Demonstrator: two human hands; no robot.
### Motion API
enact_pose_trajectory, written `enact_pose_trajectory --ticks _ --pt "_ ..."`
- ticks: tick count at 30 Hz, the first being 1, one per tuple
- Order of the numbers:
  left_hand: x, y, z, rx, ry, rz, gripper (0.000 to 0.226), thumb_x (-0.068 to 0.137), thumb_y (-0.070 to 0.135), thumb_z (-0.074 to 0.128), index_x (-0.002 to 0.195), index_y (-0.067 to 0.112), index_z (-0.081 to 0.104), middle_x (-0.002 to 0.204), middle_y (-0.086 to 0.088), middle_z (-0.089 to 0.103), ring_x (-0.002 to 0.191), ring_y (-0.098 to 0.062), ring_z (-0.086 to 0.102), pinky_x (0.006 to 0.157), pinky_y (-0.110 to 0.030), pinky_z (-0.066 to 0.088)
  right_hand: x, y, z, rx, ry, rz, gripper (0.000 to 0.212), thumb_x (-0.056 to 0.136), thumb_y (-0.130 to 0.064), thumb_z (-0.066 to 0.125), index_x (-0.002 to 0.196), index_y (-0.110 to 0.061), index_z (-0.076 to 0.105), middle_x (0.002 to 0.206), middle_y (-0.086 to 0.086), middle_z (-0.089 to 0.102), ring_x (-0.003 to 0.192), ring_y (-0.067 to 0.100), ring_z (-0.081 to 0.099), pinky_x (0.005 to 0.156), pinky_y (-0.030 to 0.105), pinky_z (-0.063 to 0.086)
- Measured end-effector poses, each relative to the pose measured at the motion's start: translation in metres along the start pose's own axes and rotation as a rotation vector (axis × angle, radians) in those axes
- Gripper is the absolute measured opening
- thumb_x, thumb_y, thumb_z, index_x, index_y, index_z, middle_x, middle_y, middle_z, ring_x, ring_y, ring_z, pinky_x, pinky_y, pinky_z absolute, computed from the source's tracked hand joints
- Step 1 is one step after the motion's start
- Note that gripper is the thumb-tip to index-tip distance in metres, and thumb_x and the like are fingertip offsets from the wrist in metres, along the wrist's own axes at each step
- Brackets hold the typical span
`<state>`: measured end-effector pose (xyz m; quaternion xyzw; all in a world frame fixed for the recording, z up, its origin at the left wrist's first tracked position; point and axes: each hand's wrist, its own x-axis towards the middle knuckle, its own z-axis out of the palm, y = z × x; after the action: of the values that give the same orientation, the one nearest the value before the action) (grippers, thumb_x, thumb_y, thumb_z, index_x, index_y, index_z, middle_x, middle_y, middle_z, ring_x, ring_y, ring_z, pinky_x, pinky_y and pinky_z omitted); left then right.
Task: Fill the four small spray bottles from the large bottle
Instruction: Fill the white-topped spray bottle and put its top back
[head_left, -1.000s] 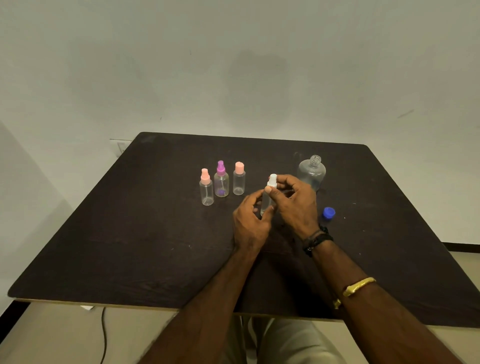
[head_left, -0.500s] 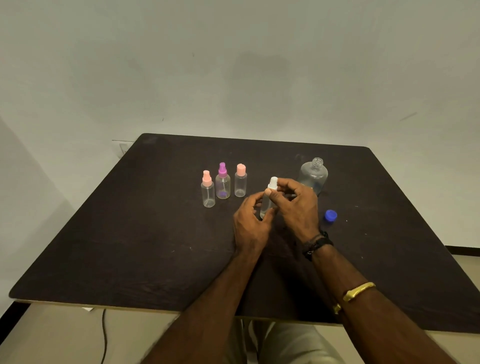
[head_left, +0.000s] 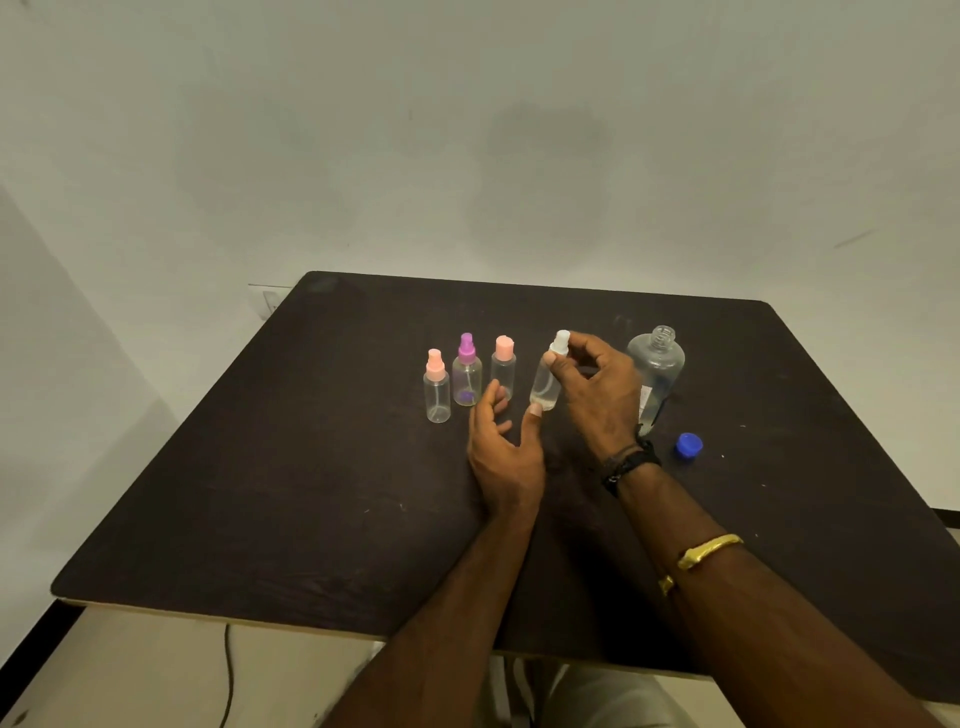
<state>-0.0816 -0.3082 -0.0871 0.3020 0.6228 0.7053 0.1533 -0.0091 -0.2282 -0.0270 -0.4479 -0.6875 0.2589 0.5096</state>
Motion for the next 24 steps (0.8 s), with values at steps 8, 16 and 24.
enact_pose_trajectory --ticks 8,16,24 --pt "0.001 -0.002 0.002 -0.022 0.011 -0.016 0.056 0.092 0.018 0.072 0.143 0.018 0.05 0.131 0.002 0.063 0.12 -0.007 0.061 0.098 -0.033 0.056 0.024 0.002 0.02 -0.081 0.021 0.001 0.036 0.09 -0.028 0.074 0.122 -0.011 0.071 0.112 0.008 0.073 0.098 0.017 0.068 0.089 0.034 0.059" --pt "0.002 -0.003 0.003 -0.049 0.0 0.003 0.059 0.09 0.02 0.074 0.143 0.021 0.049 0.128 0.008 0.06 0.118 -0.004 0.061 0.095 -0.026 0.056 0.033 0.007 0.032 -0.156 0.017 0.023 0.034 0.09 -0.031 0.073 0.12 -0.015 0.073 0.108 0.007 0.074 0.091 0.013 0.065 0.085 0.031 0.057" --pt "0.005 -0.004 0.004 -0.062 -0.015 -0.028 0.061 0.089 0.018 0.075 0.145 0.016 0.049 0.134 -0.002 0.061 0.12 -0.005 0.06 0.096 -0.026 0.055 0.03 0.013 0.037 -0.183 -0.009 0.056 0.037 0.091 -0.034 0.072 0.122 -0.015 0.071 0.113 0.008 0.074 0.099 0.019 0.068 0.087 0.03 0.056"
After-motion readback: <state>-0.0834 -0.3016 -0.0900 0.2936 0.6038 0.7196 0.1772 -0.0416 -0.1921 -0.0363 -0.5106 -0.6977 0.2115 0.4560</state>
